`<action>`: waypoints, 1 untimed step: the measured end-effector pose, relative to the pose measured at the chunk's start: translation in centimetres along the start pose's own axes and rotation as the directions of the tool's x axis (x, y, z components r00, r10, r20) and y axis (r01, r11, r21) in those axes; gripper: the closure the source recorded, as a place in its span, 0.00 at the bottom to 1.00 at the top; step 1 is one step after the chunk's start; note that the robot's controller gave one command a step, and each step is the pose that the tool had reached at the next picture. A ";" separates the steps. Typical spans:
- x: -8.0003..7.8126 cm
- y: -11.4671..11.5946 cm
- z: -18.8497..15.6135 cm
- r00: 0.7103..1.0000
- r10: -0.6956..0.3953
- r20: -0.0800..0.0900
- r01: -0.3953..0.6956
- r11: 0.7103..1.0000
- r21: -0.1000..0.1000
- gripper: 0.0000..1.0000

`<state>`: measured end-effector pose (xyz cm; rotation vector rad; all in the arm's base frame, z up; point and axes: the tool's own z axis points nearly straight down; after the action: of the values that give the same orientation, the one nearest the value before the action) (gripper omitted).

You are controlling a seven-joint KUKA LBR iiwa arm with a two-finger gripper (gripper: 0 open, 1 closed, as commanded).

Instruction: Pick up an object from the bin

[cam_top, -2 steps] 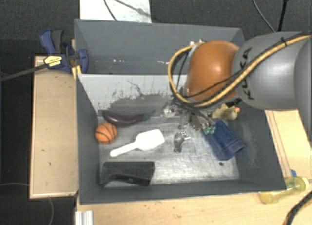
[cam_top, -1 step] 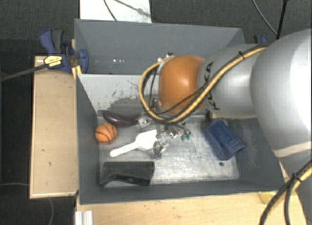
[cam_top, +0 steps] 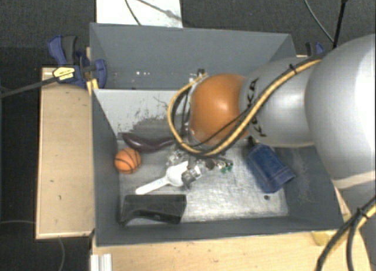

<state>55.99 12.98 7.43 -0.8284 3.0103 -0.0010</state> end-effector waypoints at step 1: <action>0.0 0.0 0.0 1.000 0.001 0.000 -0.001 1.000 0.000 1.00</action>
Offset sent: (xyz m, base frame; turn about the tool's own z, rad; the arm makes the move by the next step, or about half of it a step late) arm 0.0001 0.0001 0.0657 0.0000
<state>56.01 12.99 7.42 -0.8275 3.0105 -0.0011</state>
